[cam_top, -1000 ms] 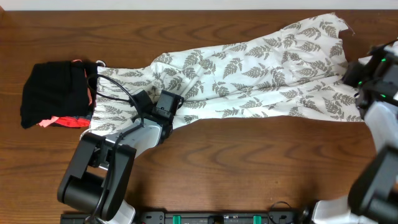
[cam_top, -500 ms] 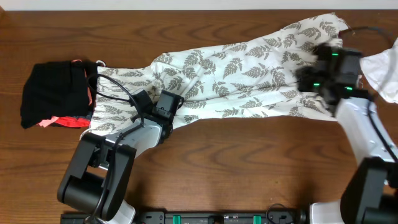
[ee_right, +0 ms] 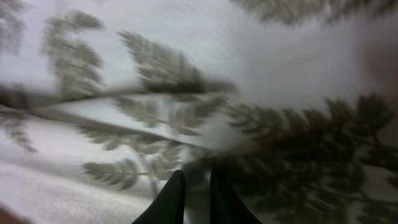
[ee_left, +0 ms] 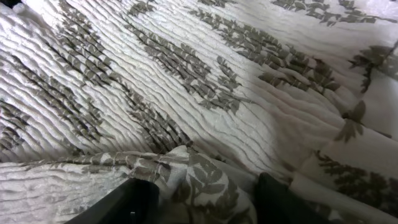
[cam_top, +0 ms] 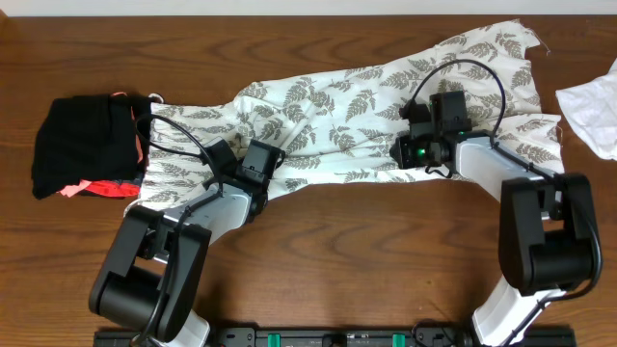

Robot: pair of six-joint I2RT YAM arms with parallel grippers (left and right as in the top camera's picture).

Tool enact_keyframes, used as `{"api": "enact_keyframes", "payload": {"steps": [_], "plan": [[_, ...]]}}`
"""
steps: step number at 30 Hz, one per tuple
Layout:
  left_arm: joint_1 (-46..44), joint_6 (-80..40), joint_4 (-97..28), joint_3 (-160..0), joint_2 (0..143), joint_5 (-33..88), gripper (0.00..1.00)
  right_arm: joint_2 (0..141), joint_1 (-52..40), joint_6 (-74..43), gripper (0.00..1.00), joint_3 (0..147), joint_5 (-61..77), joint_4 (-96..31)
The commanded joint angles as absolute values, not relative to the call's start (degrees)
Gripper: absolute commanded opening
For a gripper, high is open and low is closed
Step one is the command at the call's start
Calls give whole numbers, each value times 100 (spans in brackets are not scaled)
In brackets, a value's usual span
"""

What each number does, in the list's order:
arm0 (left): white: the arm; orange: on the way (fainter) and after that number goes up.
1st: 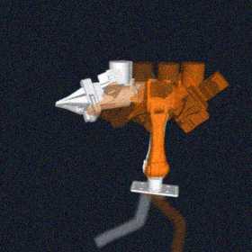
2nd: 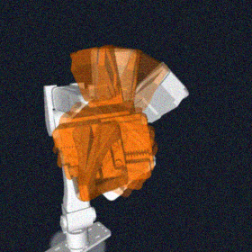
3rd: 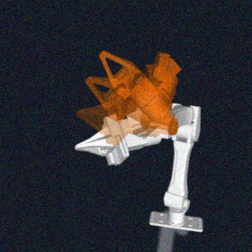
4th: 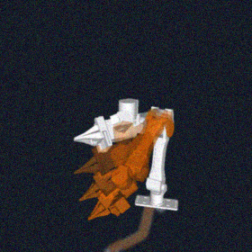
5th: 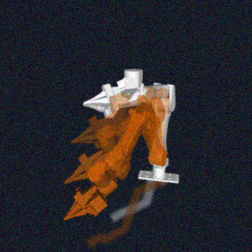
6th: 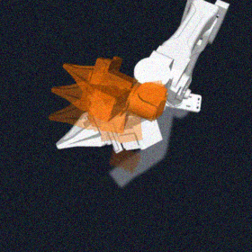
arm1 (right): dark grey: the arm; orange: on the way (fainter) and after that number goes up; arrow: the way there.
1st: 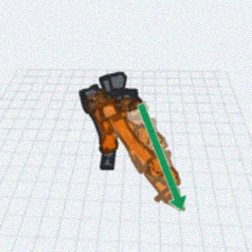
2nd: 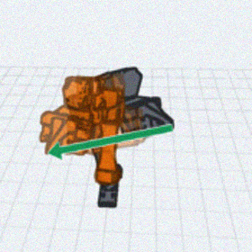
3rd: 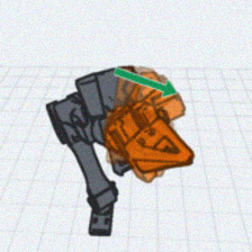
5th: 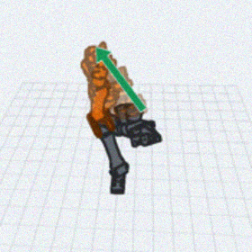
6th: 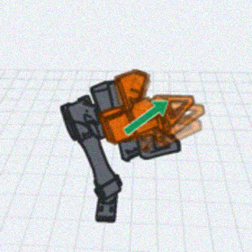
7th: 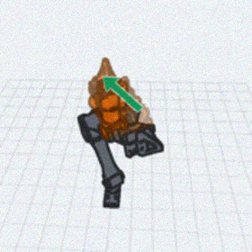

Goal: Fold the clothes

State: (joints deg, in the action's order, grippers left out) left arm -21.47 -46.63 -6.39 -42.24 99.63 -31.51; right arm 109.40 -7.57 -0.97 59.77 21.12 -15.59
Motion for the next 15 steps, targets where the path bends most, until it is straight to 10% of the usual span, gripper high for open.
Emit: {"api": "enact_keyframes", "payload": {"steps": [1, 15], "plan": [[-2117, -4565, -744, -4040, 10158, -2744, 57, 10989, -731, -14, 14, 5946, 1706, -1562], [-2117, -4565, -749, -4040, 10158, -2744, 57, 10989, 373, -8, 20, 5946, 320, -1396]]}}
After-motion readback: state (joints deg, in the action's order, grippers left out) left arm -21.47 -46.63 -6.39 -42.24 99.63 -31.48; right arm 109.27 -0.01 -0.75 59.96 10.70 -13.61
